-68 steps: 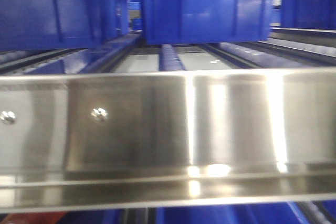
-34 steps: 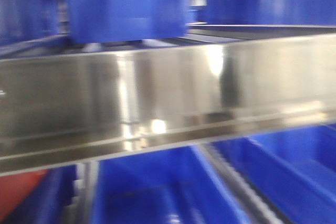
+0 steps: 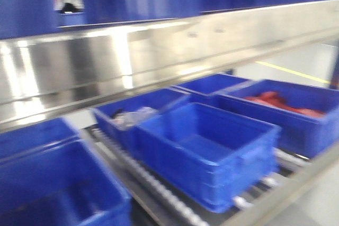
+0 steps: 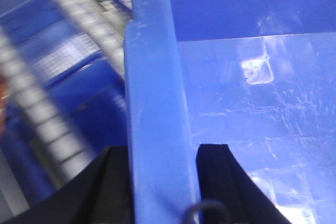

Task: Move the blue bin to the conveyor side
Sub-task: 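Back away from the rack and turn, holding the bin in both grippers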

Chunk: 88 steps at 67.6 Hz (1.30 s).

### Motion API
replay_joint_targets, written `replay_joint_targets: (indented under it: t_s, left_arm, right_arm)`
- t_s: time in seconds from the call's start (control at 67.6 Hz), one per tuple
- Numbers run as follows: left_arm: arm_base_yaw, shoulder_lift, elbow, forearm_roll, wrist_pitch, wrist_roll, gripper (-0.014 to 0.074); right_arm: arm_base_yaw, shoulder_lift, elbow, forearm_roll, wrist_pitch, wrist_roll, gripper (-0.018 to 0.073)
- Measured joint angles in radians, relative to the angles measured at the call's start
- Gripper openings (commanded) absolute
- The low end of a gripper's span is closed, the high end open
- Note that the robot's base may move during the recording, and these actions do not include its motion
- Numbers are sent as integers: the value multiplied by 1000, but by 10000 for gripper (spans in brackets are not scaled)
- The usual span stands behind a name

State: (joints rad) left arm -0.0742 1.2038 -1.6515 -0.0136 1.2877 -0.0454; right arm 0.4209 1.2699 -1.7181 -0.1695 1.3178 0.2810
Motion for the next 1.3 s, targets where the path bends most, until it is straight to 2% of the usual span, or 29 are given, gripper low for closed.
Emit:
replay_joint_targets:
  t_s: [1.302]
  left_arm:
    - [-2, 0, 0, 0, 0, 0, -9]
  right_arm:
    - [0, 0, 0, -2, 0, 0, -79]
